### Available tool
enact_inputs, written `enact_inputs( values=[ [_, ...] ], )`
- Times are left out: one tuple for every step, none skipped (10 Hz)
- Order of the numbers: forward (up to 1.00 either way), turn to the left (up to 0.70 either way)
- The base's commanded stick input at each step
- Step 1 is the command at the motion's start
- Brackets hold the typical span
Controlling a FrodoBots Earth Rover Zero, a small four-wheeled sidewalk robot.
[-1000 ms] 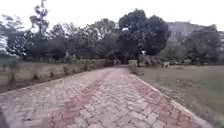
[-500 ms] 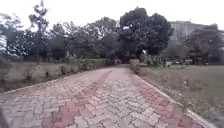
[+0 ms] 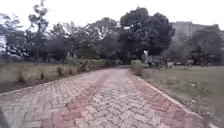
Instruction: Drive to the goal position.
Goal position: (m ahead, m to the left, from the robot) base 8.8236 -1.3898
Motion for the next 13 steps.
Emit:
enact_inputs(
  values=[
    [0.70,0.00],
    [0.70,0.00],
    [0.70,0.00],
    [0.70,0.00],
    [0.70,0.00],
    [0.70,0.00],
    [0.70,0.00],
    [0.70,-0.04],
    [0.70,-0.01],
    [0.70,0.00],
    [0.70,0.00],
    [0.70,0.00],
    [0.70,0.00]
  ],
)
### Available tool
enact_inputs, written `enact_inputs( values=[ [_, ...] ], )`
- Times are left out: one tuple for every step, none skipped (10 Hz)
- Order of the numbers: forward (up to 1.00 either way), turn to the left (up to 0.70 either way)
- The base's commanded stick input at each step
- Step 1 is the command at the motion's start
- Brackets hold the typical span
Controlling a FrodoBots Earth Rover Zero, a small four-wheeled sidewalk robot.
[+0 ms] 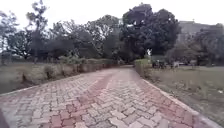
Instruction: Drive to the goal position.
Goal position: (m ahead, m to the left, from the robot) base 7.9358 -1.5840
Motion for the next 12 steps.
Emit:
enact_inputs(
  values=[
    [0.70,0.00],
    [0.70,0.00],
    [0.70,0.00],
    [0.70,0.00],
    [0.70,0.00],
    [0.70,0.00],
    [0.70,0.00],
    [0.70,0.00],
    [0.70,0.00],
    [0.70,0.00],
    [0.70,0.00],
    [0.70,0.00]
  ],
)
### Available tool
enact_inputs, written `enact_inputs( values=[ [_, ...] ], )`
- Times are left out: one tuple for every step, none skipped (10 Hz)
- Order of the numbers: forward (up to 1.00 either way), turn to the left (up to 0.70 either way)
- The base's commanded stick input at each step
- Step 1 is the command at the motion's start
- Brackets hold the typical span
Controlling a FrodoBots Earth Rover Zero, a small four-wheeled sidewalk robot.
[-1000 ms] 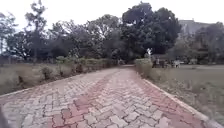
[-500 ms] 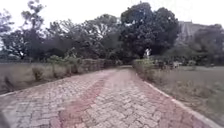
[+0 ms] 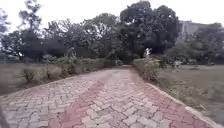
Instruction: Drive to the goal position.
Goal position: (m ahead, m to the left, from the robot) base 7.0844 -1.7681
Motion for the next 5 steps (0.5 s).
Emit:
enact_inputs(
  values=[
    [0.70,0.00],
    [0.70,0.00],
    [0.70,0.00],
    [0.70,0.00],
    [0.70,0.00]
  ],
)
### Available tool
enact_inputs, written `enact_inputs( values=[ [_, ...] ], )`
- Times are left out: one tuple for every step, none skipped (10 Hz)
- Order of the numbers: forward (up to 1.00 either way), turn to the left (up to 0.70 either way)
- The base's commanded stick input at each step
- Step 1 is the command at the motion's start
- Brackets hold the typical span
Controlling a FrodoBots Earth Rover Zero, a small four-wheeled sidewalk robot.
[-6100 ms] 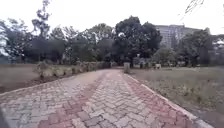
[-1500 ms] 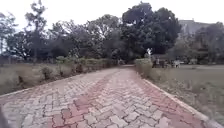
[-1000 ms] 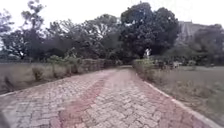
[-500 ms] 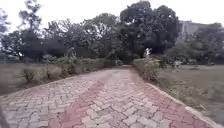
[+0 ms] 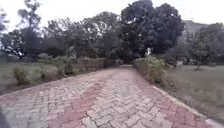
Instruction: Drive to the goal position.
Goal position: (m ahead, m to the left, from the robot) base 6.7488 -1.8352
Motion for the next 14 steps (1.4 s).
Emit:
enact_inputs(
  values=[
    [0.70,0.00],
    [0.70,0.00],
    [0.70,0.00],
    [0.70,0.00],
    [0.70,0.00],
    [0.70,0.00],
    [0.70,0.00],
    [0.70,0.00],
    [0.70,0.00],
    [0.70,0.00],
    [0.70,-0.31],
    [0.70,-0.31],
    [0.70,0.00],
    [0.70,0.00]
  ],
)
